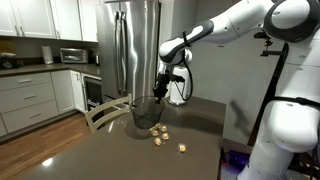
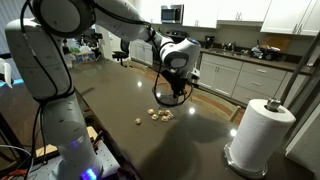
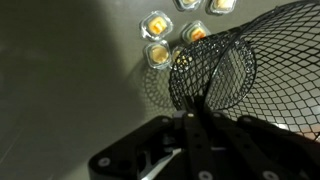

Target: Move the black basket to the right side of the countertop

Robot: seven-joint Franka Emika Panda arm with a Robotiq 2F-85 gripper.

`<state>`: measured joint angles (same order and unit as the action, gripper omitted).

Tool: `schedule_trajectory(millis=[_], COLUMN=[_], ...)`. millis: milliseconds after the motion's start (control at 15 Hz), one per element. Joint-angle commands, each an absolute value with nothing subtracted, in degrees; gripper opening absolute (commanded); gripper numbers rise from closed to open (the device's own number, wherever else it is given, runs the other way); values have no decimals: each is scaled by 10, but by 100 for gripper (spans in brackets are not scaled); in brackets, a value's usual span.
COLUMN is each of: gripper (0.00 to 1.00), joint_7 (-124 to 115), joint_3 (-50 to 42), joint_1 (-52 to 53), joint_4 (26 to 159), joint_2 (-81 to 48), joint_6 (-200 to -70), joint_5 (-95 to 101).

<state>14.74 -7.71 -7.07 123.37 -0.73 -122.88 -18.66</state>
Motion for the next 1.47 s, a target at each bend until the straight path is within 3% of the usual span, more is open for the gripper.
schedule_trajectory(millis=[0, 1400], gripper=[6, 6], joint_7=[139, 136], joint_3=[-88, -201], joint_1=[-84, -152], joint_4=[1278, 1351], joint_2=[26, 61], joint_6=[-1266, -1282], joint_5=[-213, -313])
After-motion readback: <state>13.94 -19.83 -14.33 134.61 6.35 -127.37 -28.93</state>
